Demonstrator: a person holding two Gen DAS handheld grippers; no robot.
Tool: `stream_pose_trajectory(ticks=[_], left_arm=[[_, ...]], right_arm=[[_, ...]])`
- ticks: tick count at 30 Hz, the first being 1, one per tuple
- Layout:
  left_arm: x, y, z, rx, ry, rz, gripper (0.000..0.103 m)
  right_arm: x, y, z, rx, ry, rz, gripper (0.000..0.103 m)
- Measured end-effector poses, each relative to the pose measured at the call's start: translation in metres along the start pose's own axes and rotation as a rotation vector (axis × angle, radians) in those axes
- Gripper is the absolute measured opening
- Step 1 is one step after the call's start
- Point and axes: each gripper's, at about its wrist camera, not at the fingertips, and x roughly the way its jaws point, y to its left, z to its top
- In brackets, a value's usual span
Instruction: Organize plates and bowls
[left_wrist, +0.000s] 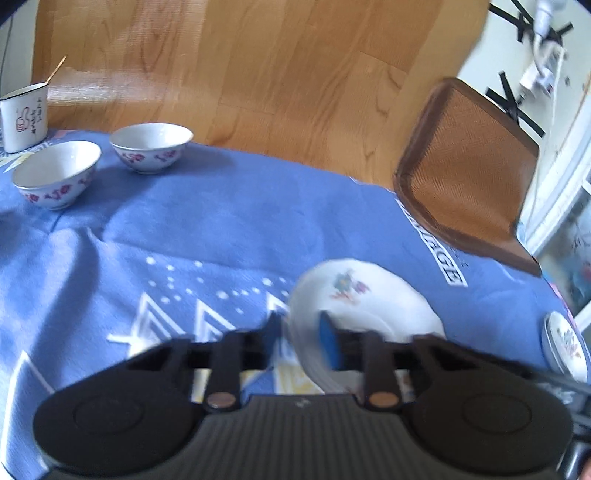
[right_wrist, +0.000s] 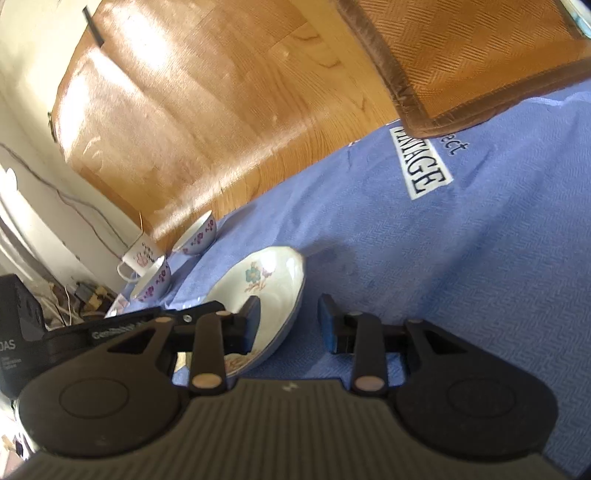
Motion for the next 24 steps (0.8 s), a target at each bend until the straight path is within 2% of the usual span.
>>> stream_pose_trajectory(ticks=[2,5,7,12,19,24], left_arm=[[-0.005,-0.002,-0.003,-0.011,-0.006,0.014,0.017],[-0.016,0.004,-0.006,-0.076,-0.001,-0.023,0.015],[-0.025,0.004,-0.010,-0.084,-0.005,-0.034,0.013],[-0.047,-0.005,-0.020,-0.056,-0.037,-0.007,0.012],[-0.060,-0.025,-0.018,-0.041,-0.070,-0.044,0.012],[-0.053,-0.040,-0.021,-0.019,-0.052,-0.055,0.012]], right_arm=[[-0.002,0.007,-0.002,-0.044,-0.016,-0.029,0.018],[-0.010,0.009,-0.004,-0.065,-0.054,-0.024,0.015],[-0.012,0.007,-0.005,-0.058,-0.053,-0.027,0.013],[-0.021,0.009,-0.013,-0.003,-0.023,-0.020,0.012],[-0.047,0.018,-0.007,-0.012,-0.089,-0.049,0.012],[-0.057,0.008,-0.008,-0.007,-0.099,-0.084,0.012]])
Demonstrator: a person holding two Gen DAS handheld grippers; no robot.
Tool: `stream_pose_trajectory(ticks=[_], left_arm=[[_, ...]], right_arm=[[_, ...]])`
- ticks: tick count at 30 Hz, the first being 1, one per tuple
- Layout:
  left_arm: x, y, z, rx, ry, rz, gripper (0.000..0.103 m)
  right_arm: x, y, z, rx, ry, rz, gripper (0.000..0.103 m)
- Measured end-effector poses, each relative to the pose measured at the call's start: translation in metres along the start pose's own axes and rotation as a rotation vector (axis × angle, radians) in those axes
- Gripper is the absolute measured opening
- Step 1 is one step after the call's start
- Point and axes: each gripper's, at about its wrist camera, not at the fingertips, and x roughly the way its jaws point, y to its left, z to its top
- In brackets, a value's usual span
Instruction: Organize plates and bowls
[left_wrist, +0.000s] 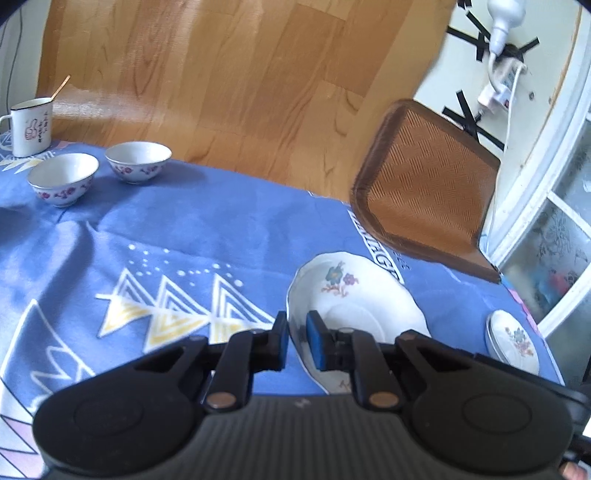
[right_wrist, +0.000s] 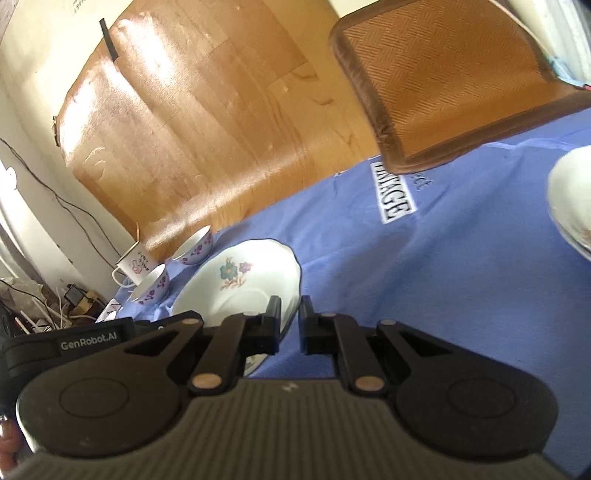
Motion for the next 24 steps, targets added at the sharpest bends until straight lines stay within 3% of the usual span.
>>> stream_pose_trajectory(ticks=[5,10,24], left_arm=[[0.007,-0.013,-0.006,0.015,0.027,-0.006,0.012],[0.009,-0.032,-0.002,0.048,0.021,-0.025,0.012],[0.053,-0.143,0.003,0.199,0.066,-0.168,0.012]], right_arm=[[-0.006,-0.015,-0.003,0.041,0.012,-0.019,0.012],[-0.023,-0.021,0.003,0.044,-0.042,-0.036,0.012],[-0.093,-0.092,0.025,0.140,-0.216,-0.189,0.012]])
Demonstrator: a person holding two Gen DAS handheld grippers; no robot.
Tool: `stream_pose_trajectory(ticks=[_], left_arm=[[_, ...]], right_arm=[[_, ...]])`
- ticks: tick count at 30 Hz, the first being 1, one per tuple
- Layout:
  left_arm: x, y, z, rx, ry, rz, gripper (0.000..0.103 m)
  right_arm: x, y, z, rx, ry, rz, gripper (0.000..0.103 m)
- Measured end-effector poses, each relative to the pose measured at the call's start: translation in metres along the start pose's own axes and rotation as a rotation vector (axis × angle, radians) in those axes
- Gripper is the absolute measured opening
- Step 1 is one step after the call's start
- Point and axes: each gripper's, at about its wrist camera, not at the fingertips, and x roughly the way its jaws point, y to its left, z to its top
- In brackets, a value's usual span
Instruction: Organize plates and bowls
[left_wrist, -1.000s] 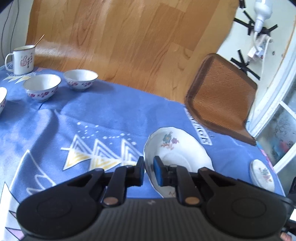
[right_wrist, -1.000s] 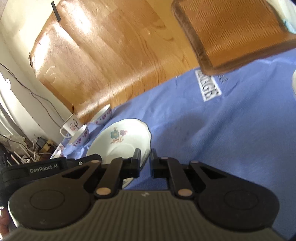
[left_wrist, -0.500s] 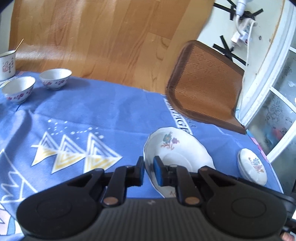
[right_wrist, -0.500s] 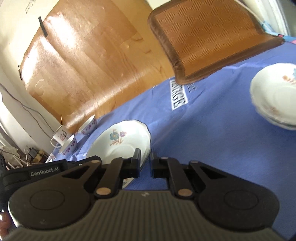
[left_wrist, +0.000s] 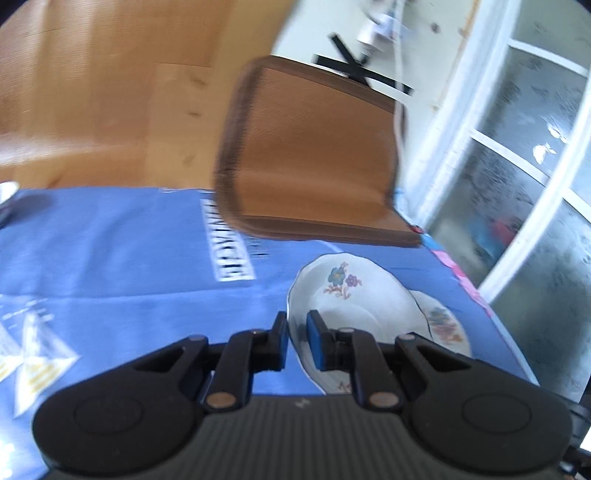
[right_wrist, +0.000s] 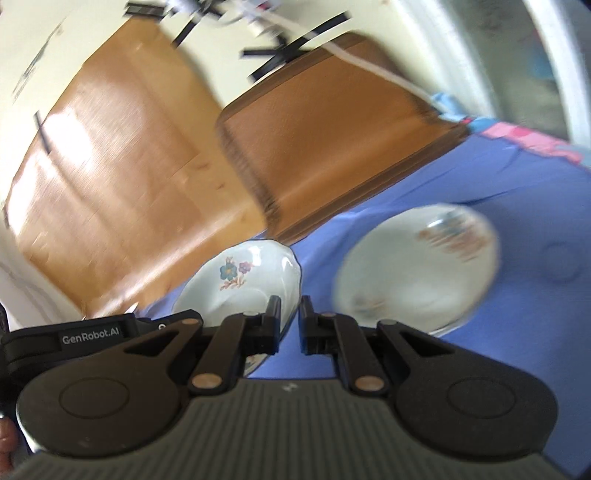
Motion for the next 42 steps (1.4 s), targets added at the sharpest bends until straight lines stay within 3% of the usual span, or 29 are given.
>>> stream_pose_trajectory(ticks=[12,36,38,42], left_arm=[[0.036,-0.056,0.006,0.064,0.040,-0.054,0.012],[0.068,-0.071,0.000,0.087,0.095,-0.043,0.014],[0.068,-0.072,0.001,0.100,0.083,-0.030,0.024],[0.063,-0.069,0.001,0.106,0.069,-0.018,0.026]], right_arm=[[-0.020,-0.042,0.017,0.063,-0.071,-0.074,0.012],[-0.021,-0.057,0.018,0.075,-0.103,-0.146,0.013],[-0.021,-0.054,0.018,0.045,-0.125,-0.172,0.018],[-0.021,-0.054,0.017,0.034,-0.141,-0.191,0.018]])
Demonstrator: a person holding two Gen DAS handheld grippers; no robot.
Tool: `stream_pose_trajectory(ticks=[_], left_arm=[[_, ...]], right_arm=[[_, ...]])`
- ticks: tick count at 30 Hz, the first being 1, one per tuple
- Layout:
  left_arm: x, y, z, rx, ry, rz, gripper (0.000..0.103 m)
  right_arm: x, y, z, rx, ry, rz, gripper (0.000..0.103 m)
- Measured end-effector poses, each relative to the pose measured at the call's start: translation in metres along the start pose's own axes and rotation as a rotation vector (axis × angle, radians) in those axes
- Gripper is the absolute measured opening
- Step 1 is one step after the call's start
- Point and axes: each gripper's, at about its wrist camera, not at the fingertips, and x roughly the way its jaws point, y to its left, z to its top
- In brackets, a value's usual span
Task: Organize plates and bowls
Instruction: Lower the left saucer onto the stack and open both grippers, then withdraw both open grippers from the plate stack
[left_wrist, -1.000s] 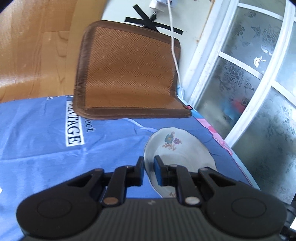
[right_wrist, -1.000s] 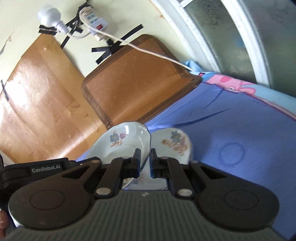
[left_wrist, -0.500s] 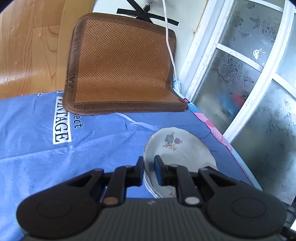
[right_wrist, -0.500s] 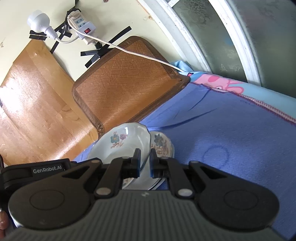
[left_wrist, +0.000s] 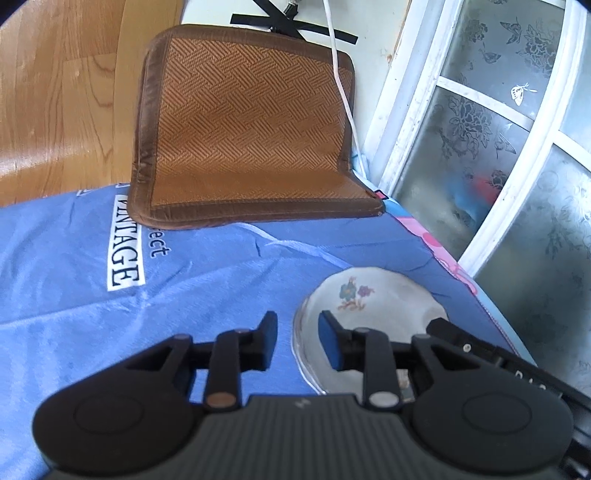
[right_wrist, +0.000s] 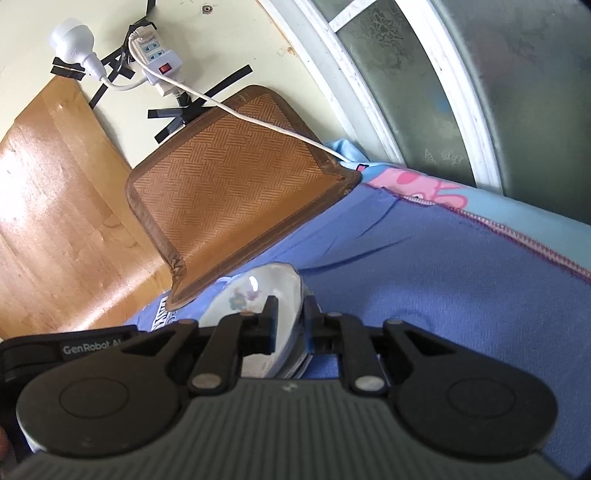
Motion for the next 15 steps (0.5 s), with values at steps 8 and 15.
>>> stream_pose_trajectory(ticks=[8,15], left_arm=[[-0.011,0.009,-0.003,-0.010,-0.019,0.016,0.026],[-0.031,0.025,-0.011,0.008,-0.059,0.068,0.026]], right_arm=[[-0.009,0.005,0.001,-0.043,-0.083,-0.040,0.031],[-0.010,0.031,-0.008,-0.111,-0.080,0.007,0.031]])
